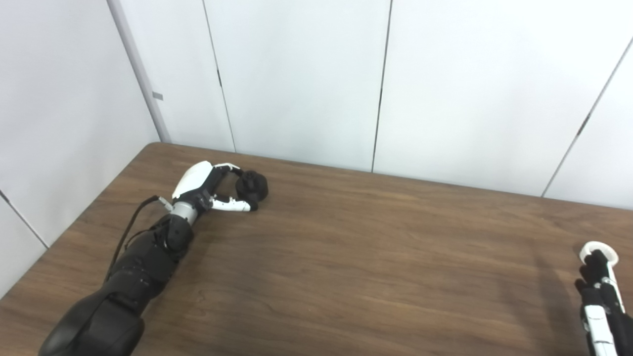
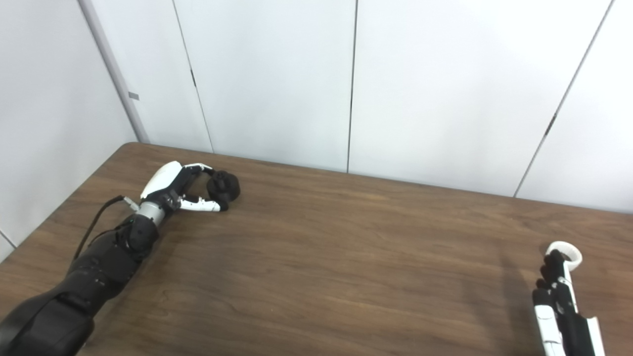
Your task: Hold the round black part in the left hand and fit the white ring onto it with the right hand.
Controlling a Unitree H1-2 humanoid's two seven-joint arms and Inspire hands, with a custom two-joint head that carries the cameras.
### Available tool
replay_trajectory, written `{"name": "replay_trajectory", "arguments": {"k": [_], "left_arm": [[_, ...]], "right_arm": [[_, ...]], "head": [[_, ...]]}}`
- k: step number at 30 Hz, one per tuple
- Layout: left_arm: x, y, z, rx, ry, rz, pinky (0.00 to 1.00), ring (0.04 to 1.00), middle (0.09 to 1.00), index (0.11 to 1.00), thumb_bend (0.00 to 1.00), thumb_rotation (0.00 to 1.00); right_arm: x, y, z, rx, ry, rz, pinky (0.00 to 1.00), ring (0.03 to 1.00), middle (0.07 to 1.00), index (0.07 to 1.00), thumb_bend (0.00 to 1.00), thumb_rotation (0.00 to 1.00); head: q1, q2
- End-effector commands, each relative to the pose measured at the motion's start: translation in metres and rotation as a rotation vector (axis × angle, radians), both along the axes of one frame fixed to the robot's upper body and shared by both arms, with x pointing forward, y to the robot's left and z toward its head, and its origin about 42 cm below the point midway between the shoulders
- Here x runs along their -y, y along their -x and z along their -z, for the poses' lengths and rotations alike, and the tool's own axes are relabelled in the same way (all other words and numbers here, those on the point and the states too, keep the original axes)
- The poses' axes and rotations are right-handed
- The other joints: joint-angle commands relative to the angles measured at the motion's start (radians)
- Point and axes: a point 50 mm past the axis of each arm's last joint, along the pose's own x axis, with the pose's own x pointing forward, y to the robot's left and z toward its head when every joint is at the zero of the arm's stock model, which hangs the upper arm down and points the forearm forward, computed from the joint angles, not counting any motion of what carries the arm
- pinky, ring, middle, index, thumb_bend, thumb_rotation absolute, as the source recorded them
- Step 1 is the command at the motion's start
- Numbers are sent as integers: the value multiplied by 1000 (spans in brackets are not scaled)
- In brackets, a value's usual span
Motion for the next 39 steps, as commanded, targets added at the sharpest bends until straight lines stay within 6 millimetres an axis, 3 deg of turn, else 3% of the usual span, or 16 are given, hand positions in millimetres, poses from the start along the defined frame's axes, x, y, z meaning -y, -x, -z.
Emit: {"name": "replay_trajectory", "arguments": {"k": [1, 23, 27, 28, 30, 31, 32, 33, 39], "left_arm": [[5, -3, 5, -66, -5, 19, 899, 899, 851, 737, 972, 340], [12, -9, 7, -92, 2, 39, 944, 911, 846, 723, 960, 328], [14, -10, 7, -82, 6, 46, 936, 905, 838, 707, 933, 275], [15, -11, 7, -80, 7, 47, 922, 898, 820, 629, 911, 213], [15, -12, 5, -75, -3, 50, 915, 893, 808, 576, 894, 159], [15, -12, 4, -66, -24, 62, 913, 890, 795, 531, 714, 112], [15, -13, 3, -59, -43, 71, 896, 876, 770, 501, 603, 79], [14, -13, 2, -51, -59, 80, 887, 867, 756, 490, 565, 67], [7, -13, -4, -31, -93, 102, 858, 841, 710, 479, 525, 53]], "right_arm": [[-2, 15, 17, -53, -39, 20, 1000, 1000, 1000, 1000, 395, 820], [-8, 19, 13, -52, -45, 21, 1000, 1000, 1000, 1000, 371, 819], [-8, 18, 13, -51, -46, 20, 1000, 1000, 1000, 1000, 364, 820], [-8, 17, 12, -50, -47, 22, 1000, 1000, 1000, 1000, 372, 820], [-8, 16, 12, -46, -51, 25, 1000, 1000, 1000, 1000, 378, 817], [-8, 16, 12, -44, -51, 26, 1000, 1000, 1000, 1000, 381, 816], [-7, 16, 11, -42, -49, 28, 1000, 1000, 1000, 999, 383, 818], [-7, 15, 11, -43, -50, 30, 1000, 1000, 1000, 998, 388, 819], [-5, 12, 8, -34, -54, 30, 1000, 1000, 1000, 994, 382, 825]], "head": [[0, 1], [-12, 19], [-12, 23], [-12, 23], [-12, 25], [-12, 27], [-10, 30], [-10, 30], [-6, 30]]}}
